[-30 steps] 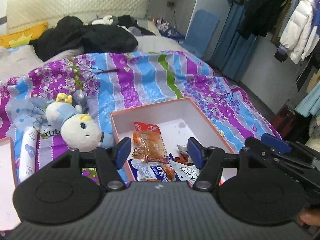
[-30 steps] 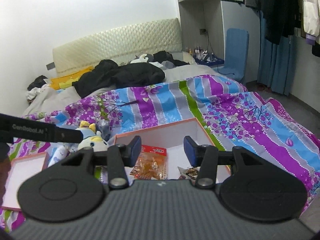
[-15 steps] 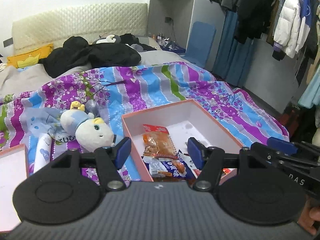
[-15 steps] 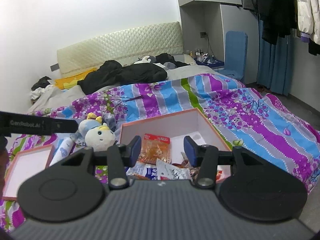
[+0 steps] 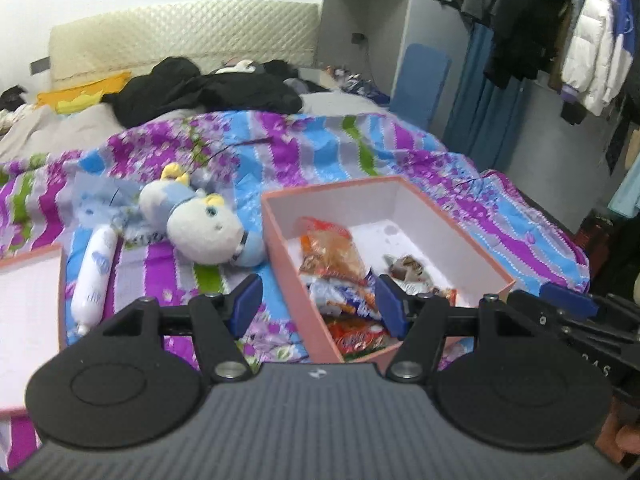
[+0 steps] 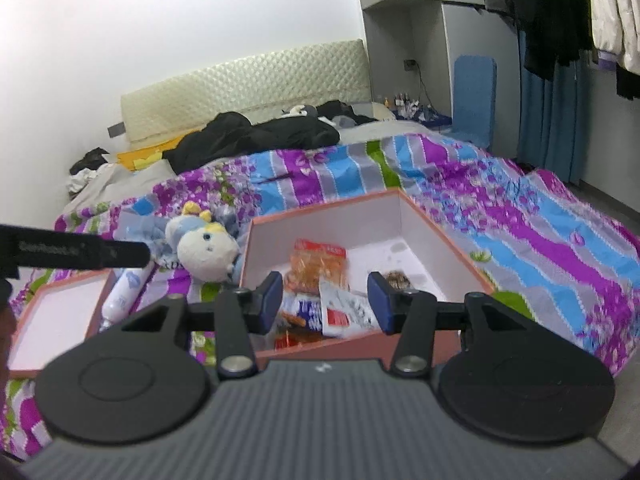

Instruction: Organize snacks

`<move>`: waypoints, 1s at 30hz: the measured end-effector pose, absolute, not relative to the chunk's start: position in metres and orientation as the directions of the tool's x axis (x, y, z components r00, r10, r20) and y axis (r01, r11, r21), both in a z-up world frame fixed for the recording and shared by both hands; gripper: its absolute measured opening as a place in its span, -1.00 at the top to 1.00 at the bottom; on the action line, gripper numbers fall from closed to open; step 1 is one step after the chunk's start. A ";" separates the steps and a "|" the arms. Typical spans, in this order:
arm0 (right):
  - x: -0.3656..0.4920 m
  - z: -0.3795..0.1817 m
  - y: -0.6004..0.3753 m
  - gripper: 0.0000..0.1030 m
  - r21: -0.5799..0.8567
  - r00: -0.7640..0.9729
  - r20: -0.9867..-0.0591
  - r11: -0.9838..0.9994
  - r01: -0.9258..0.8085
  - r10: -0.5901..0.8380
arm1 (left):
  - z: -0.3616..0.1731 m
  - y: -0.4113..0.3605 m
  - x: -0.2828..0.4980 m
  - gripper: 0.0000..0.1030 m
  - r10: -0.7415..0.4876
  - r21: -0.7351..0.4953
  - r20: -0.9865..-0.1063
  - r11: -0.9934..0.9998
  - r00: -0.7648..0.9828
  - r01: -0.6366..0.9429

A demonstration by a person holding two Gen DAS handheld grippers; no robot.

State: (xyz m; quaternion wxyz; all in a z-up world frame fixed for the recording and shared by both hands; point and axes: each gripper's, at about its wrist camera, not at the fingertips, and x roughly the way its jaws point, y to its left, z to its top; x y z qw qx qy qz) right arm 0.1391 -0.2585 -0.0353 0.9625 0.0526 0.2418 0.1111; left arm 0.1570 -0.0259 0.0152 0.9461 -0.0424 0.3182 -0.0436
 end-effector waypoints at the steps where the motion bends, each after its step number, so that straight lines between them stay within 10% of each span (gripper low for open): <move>1: 0.136 -0.039 -0.260 0.04 0.165 0.855 -0.457 0.968 -0.189 0.245 | 0.011 -0.026 0.152 -0.31 -0.112 -0.111 -0.599 0.992 0.793 0.057; 17: 0.091 -0.040 -0.263 0.04 0.172 0.837 -0.483 0.965 -0.196 0.256 | 0.005 -0.038 0.087 -0.31 0.000 0.032 -0.572 0.999 0.820 0.023; 30: 0.092 -0.033 -0.265 0.04 0.153 0.833 -0.495 0.968 -0.198 0.249 | 0.005 -0.017 0.073 -0.31 0.001 -0.085 -0.600 0.994 0.800 -0.065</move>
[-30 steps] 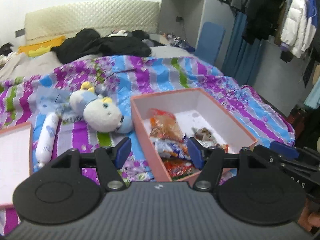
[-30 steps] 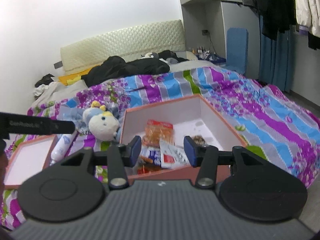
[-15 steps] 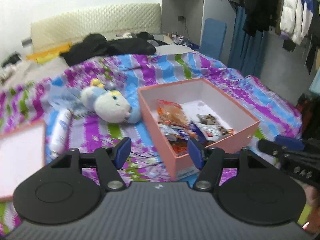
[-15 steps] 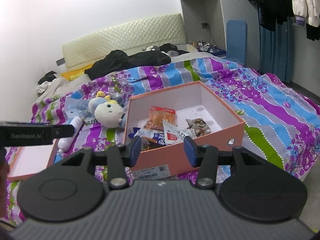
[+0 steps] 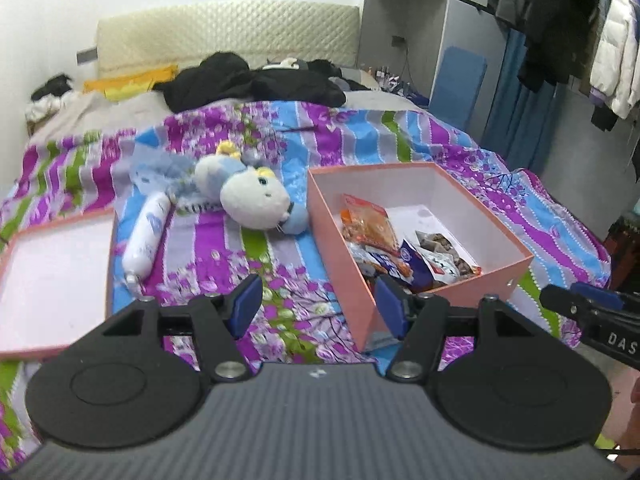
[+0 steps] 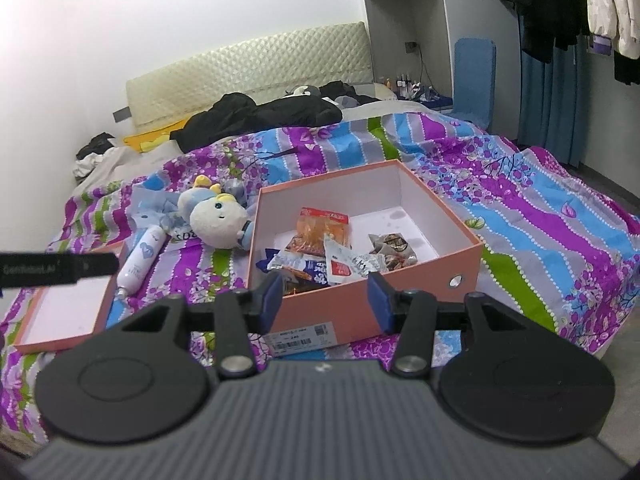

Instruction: Organize snacks

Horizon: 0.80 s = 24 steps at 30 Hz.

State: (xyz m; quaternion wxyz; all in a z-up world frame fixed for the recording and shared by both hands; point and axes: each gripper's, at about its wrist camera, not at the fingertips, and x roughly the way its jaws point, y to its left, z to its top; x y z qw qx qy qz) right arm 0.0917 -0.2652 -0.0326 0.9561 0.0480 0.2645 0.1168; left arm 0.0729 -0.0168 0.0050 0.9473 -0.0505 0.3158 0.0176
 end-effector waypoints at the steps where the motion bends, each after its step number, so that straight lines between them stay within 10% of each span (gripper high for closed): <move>1: 0.092 -0.032 -0.265 0.04 0.151 0.833 -0.494 0.968 -0.200 0.249 | 0.003 -0.017 0.072 -0.31 -0.009 -0.100 -0.602 0.993 0.798 -0.065; 8: 0.092 -0.028 -0.264 -0.03 0.128 0.837 -0.491 0.971 -0.204 0.240 | -0.002 -0.015 0.070 -0.50 -0.034 -0.153 -0.616 0.985 0.787 -0.076; 11: 0.092 -0.029 -0.263 -0.75 0.126 0.841 -0.493 0.974 -0.187 0.225 | -0.001 -0.016 0.070 -0.74 -0.010 -0.133 -0.610 0.987 0.792 -0.090; 24: 0.092 -0.032 -0.256 -0.75 0.097 0.829 -0.512 0.974 -0.204 0.225 | 0.001 -0.015 0.067 -0.88 0.030 -0.088 -0.617 0.990 0.787 -0.107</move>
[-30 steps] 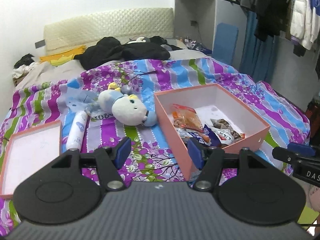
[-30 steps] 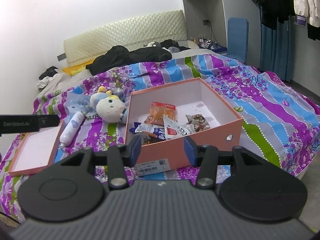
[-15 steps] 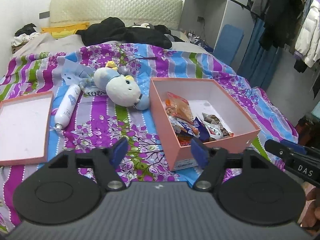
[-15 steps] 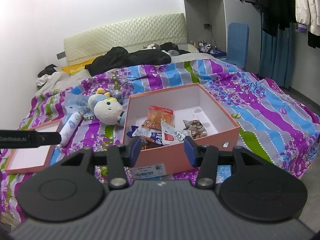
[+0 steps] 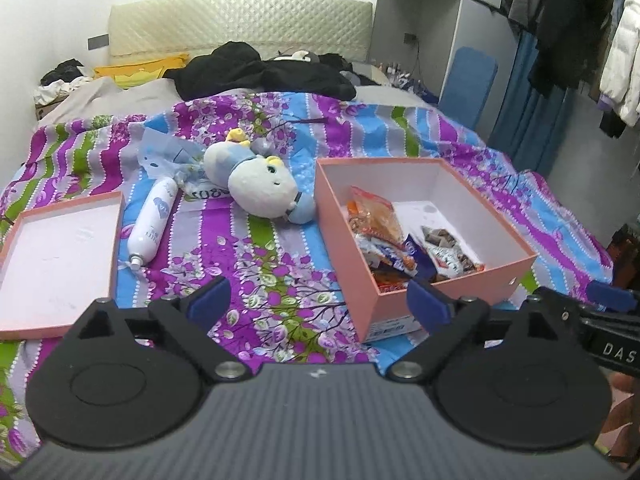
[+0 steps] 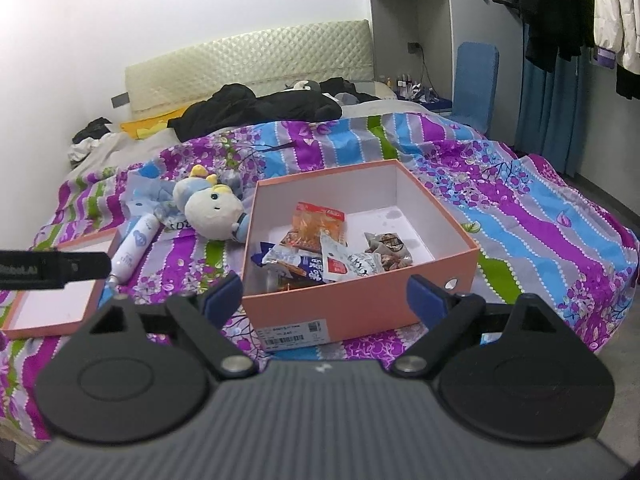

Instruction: Organize snacks

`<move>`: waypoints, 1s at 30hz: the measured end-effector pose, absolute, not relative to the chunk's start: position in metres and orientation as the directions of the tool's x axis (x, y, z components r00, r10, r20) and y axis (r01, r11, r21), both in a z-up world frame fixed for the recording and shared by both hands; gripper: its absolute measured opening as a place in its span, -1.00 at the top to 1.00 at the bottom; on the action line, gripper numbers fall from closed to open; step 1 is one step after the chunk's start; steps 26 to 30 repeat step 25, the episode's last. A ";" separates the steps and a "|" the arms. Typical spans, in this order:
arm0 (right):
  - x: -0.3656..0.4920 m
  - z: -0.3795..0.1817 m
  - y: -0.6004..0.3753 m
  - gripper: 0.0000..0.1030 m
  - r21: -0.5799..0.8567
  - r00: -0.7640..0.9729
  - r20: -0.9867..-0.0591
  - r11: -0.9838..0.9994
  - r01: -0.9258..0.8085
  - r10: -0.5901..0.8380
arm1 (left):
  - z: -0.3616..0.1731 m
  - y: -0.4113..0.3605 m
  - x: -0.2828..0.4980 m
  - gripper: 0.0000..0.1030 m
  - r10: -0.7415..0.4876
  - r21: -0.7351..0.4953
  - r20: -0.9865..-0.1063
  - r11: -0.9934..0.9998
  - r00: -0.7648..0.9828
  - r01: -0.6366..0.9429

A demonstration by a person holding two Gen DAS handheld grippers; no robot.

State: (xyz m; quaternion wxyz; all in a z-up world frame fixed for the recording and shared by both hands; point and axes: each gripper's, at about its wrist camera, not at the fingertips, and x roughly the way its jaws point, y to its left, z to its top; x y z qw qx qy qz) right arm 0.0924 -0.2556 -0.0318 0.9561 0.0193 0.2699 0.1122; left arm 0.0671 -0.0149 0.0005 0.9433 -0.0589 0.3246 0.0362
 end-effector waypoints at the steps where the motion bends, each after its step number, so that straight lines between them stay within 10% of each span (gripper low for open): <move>1: 0.092 -0.031 -0.255 -0.75 0.095 0.830 -0.511 0.974 -0.204 0.224 | 0.001 -0.015 0.067 -0.88 0.035 -0.084 -0.615 0.990 0.788 -0.110; 30: 0.094 -0.028 -0.253 -0.75 0.085 0.830 -0.517 0.977 -0.194 0.210 | 0.002 -0.012 0.063 -0.88 0.051 -0.091 -0.618 0.987 0.785 -0.136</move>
